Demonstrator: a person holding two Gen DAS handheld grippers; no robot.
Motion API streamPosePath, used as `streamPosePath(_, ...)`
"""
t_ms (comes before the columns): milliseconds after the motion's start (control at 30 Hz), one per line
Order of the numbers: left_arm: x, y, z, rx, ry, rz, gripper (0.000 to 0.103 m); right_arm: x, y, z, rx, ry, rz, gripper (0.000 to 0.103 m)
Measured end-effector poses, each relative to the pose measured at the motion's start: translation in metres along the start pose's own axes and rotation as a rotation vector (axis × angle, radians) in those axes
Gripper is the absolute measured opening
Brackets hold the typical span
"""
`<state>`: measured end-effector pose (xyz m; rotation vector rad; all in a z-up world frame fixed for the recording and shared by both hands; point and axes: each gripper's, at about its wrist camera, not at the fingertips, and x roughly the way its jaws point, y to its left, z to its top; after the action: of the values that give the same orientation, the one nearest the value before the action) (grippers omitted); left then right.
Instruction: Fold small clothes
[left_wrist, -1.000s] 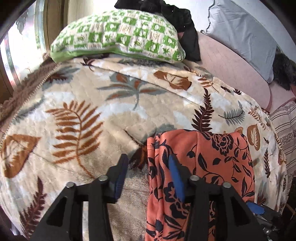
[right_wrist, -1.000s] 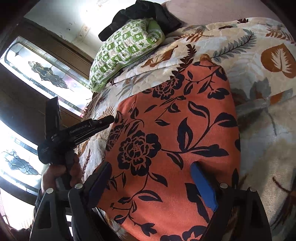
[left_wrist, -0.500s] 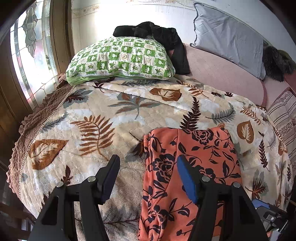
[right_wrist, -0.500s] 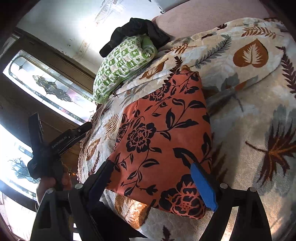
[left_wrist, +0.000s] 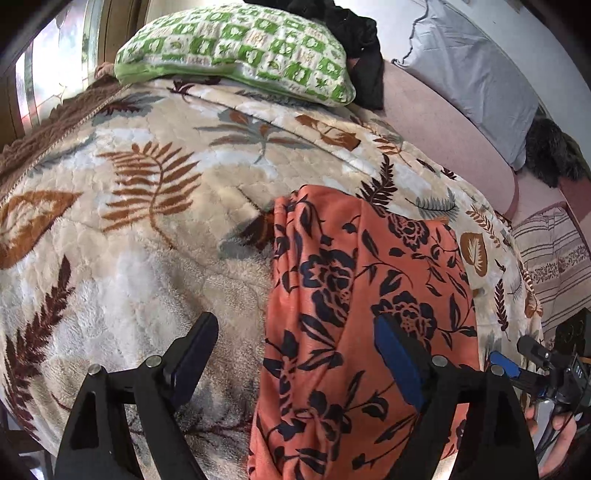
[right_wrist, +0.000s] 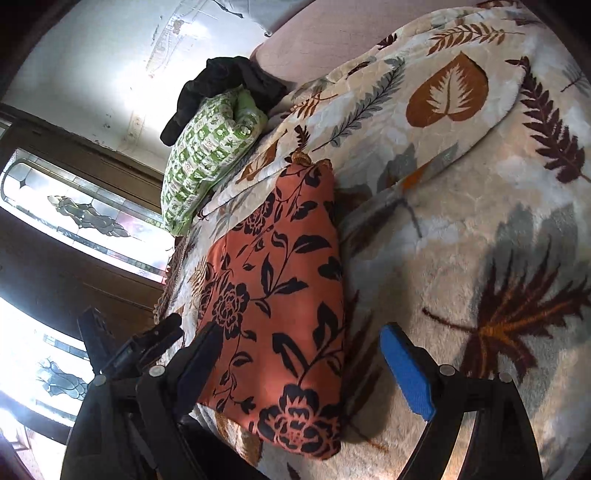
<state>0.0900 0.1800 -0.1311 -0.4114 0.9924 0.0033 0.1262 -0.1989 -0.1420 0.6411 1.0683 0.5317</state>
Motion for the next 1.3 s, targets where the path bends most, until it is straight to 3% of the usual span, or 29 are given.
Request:
streamPosePath(100, 0.025, 0.01, -0.005, -0.029, 0.066, -0.029, 0.087, 0.042, 0.001, 0.025, -0.013, 0.053, -0.007, 0.091)
streamPosePath(133, 0.033, 0.01, -0.008, -0.023, 0.092, -0.059, 0.087, 0.06, -0.002, 0.029, -0.009, 0.095, -0.024, 0.091)
streamPosePath(167, 0.034, 0.006, -0.011, 0.013, 0.08, -0.042, 0.083, 0.079, -0.005, 0.029, 0.018, 0.151, -0.052, 0.092)
streamPosePath(200, 0.034, 0.0, -0.012, 0.059, 0.08, -0.036, 0.073, 0.093, -0.003, 0.028, 0.012, 0.188, -0.042, 0.092)
streamPosePath(233, 0.035, -0.007, -0.012, 0.081, 0.115, -0.096, 0.033, 0.097, 0.01, 0.025, -0.068, 0.19, -0.045, 0.089)
streamPosePath(267, 0.034, -0.012, -0.011, 0.08, 0.119, -0.085, 0.031, 0.102, 0.023, 0.021, -0.136, 0.221, -0.046, 0.064)
streamPosePath(300, 0.031, -0.02, -0.009, 0.111, 0.106, -0.051, 0.029, 0.106, 0.033, 0.017, -0.179, 0.244, -0.082, 0.048)
streamPosePath(367, 0.021, -0.037, -0.009, 0.17, 0.068, -0.01, 0.026, 0.097, 0.048, 0.017, -0.239, 0.218, -0.106, 0.035)
streamPosePath(533, -0.009, -0.096, 0.004, 0.216, -0.034, -0.105, 0.025, 0.032, 0.07, 0.04, -0.324, 0.086, -0.091, 0.033)
streamPosePath(633, -0.01, -0.14, 0.017, 0.236, -0.072, -0.168, 0.027, -0.019, 0.061, 0.064, -0.334, 0.01, -0.1, 0.033)
streamPosePath(700, 0.01, -0.166, 0.02, 0.238, -0.051, -0.175, 0.032, -0.04, 0.037, 0.081, -0.292, -0.015, -0.104, 0.034)
streamPosePath(733, 0.026, -0.177, 0.018, 0.246, -0.03, -0.159, 0.036, -0.045, 0.021, 0.088, -0.257, -0.013, -0.111, 0.034)
streamPosePath(767, 0.047, -0.186, 0.014, 0.26, 0.01, -0.126, 0.047, -0.046, 0.002, 0.092, -0.223, -0.017, -0.13, 0.038)
streamPosePath(833, 0.092, -0.195, 0.0, 0.285, 0.14, -0.011, 0.06, -0.038, -0.038, 0.096, -0.153, -0.023, -0.209, 0.057)
streamPosePath(867, 0.107, -0.193, -0.008, 0.28, 0.2, -0.01, 0.065, -0.031, -0.061, 0.094, -0.108, -0.002, -0.278, 0.075)
streamPosePath(933, 0.095, -0.184, -0.013, 0.225, 0.145, -0.026, 0.068, -0.027, -0.094, 0.083, -0.013, 0.024, -0.407, 0.076)
streamPosePath(1000, 0.076, -0.184, -0.014, 0.237, 0.1, -0.007, 0.071, -0.045, -0.095, 0.073, -0.004, -0.046, -0.32, 0.076)
streamPosePath(1100, 0.047, -0.191, -0.014, 0.293, 0.047, 0.035, 0.072, -0.081, -0.07, 0.061, -0.041, -0.17, -0.293, 0.076)
streamPosePath(1167, 0.026, -0.196, -0.014, 0.317, -0.019, 0.089, 0.08, -0.099, -0.043, 0.053, -0.077, -0.219, -0.278, 0.081)
streamPosePath(1300, -0.018, -0.21, -0.022, 0.34, -0.155, 0.164, 0.093, -0.107, 0.017, 0.03, -0.208, -0.272, -0.435, 0.097)
